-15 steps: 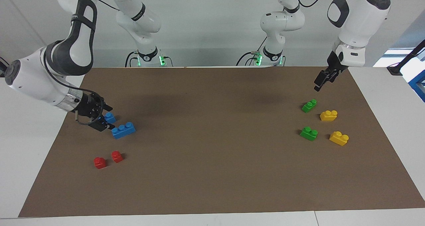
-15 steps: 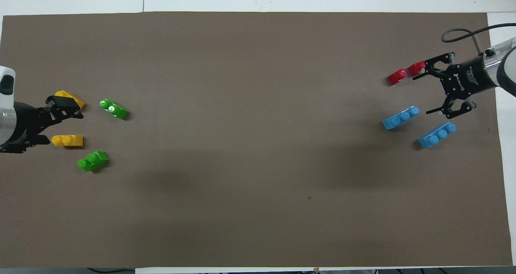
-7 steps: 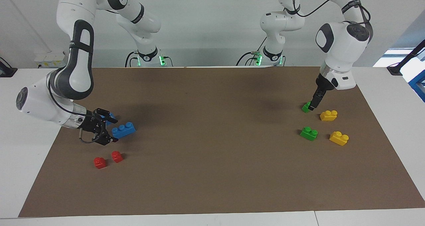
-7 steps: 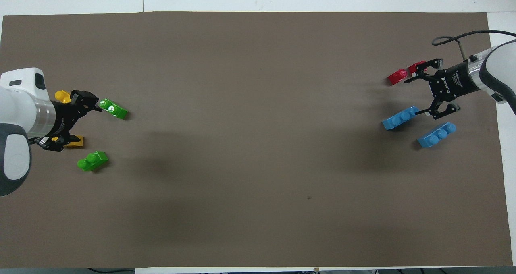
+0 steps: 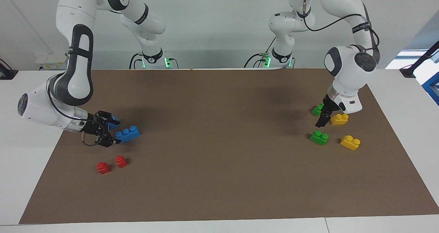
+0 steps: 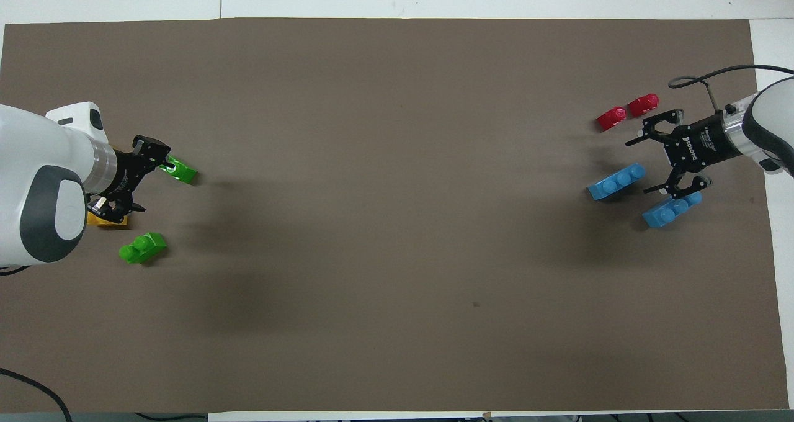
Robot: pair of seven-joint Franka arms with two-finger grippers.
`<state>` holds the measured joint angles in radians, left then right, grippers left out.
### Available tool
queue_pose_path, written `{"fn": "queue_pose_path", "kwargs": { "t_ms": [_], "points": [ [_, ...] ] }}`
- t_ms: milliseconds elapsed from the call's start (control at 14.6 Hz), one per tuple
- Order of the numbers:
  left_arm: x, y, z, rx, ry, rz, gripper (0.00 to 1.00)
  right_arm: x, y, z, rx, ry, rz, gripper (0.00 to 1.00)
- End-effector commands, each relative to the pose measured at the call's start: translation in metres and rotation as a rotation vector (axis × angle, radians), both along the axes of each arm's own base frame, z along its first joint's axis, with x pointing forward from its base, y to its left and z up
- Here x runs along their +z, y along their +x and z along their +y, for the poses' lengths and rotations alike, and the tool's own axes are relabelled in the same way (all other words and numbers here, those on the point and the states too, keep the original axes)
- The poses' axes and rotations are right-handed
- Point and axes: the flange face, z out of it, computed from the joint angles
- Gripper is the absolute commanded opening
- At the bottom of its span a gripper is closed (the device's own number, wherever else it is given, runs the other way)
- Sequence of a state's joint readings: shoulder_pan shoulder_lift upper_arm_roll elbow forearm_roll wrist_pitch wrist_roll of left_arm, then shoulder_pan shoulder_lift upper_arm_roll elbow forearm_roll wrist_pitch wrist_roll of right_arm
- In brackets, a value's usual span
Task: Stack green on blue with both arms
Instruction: 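Reach the left gripper to a green brick while the right gripper reaches a blue brick, then close the left gripper on the green brick while the right gripper grips blue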
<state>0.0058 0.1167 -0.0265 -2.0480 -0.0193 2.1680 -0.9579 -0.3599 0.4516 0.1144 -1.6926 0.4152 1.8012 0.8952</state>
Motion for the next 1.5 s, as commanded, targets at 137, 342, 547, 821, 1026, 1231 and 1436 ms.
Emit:
{"fn": "queue_pose_path", "kwargs": {
  "t_ms": [137,342,547,821,1026,1231,1436],
  "points": [
    [-0.016,0.041,0.005,0.035,-0.014,0.052,1.00,-0.014,-0.019,0.005,0.072,0.040,-0.033,1.00],
    [-0.029,0.058,0.007,0.042,-0.021,0.049,1.00,-0.021,-0.021,0.004,0.102,0.039,-0.055,1.00],
    [-0.034,0.068,0.024,0.063,-0.018,0.035,0.99,-0.027,-0.022,0.002,0.136,0.046,-0.078,1.00],
    [-0.047,0.068,0.025,0.067,-0.020,0.022,0.99,-0.039,-0.018,-0.002,0.128,0.032,-0.098,1.00],
    [-0.061,0.063,0.027,0.073,-0.019,0.018,0.99,-0.045,-0.016,0.001,0.138,0.026,-0.112,1.00],
    [-0.066,0.062,0.028,0.073,-0.019,0.016,0.98,-0.049,-0.017,0.000,0.135,0.017,-0.122,0.96],
    [-0.082,0.055,0.026,0.077,-0.018,-0.007,0.97,-0.044,-0.015,-0.002,0.192,0.021,-0.146,0.03]
  ]
}}
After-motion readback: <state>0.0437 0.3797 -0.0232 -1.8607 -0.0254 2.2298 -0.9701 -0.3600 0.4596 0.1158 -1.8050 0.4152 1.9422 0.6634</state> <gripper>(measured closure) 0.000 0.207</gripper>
